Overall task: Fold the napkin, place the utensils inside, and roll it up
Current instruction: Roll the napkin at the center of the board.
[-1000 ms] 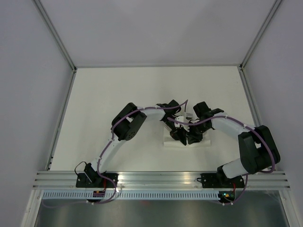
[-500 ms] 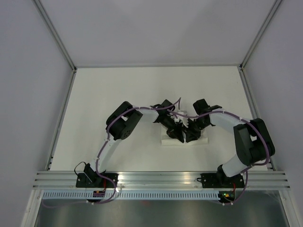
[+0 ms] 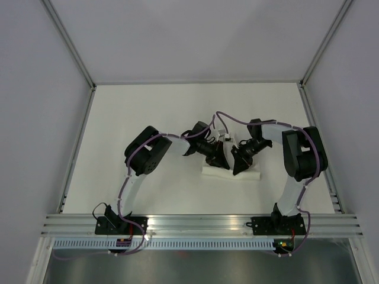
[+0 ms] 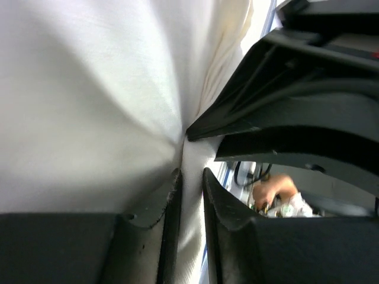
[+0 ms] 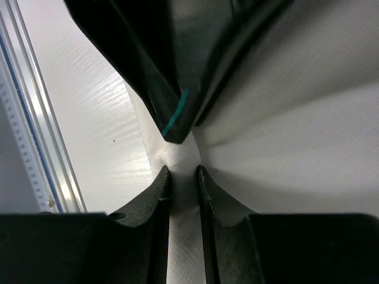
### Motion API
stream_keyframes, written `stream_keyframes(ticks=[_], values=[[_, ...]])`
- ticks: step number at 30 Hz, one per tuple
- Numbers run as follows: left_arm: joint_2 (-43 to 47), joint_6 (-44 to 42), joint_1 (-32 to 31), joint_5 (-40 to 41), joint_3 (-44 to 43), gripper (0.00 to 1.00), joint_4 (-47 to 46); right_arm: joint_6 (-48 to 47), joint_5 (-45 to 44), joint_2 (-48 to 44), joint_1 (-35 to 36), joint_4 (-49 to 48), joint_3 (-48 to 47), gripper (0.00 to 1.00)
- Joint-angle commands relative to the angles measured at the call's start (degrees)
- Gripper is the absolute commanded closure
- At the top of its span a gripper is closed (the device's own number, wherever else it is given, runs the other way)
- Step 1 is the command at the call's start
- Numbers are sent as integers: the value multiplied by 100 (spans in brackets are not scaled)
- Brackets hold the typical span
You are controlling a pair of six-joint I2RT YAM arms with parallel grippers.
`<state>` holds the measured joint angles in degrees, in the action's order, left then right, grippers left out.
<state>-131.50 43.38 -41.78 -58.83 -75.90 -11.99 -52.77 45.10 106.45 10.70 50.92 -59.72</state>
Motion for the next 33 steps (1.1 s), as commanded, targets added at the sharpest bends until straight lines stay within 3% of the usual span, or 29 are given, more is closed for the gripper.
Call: stream_keyframes(ticks=[1, 4, 12, 15, 19, 24, 27, 33], values=[[652, 785, 249, 345, 154, 75, -804, -479, -1223, 621, -322, 163, -144, 91], [845, 839, 311, 617, 382, 75, -1034, -427, -1337, 806, -419, 217, -294, 92], [2040, -206, 311, 2085, 1261, 74, -1226, -198, -1443, 1236, -463, 436, -811, 93], [2532, -995, 214, 2584, 1446, 73, -991, 13, -1548, 1369, -463, 419, -996, 94], [2840, -2846, -215, 3411, 1350, 68, -121, 118, -1627, 1510, -463, 419, -1085, 94], [2920, -4763, -1252, 5054, 1490, 63, 259, 162, -1671, 1562, -463, 428, -1111, 94], [2850, -5347, -1736, 5750, 1674, 61, -66, 188, -1680, 1624, -463, 489, -1173, 94], [2700, -5989, -2027, 6120, 1929, 57, -602, 206, -1715, 1694, -472, 542, -1226, 95]])
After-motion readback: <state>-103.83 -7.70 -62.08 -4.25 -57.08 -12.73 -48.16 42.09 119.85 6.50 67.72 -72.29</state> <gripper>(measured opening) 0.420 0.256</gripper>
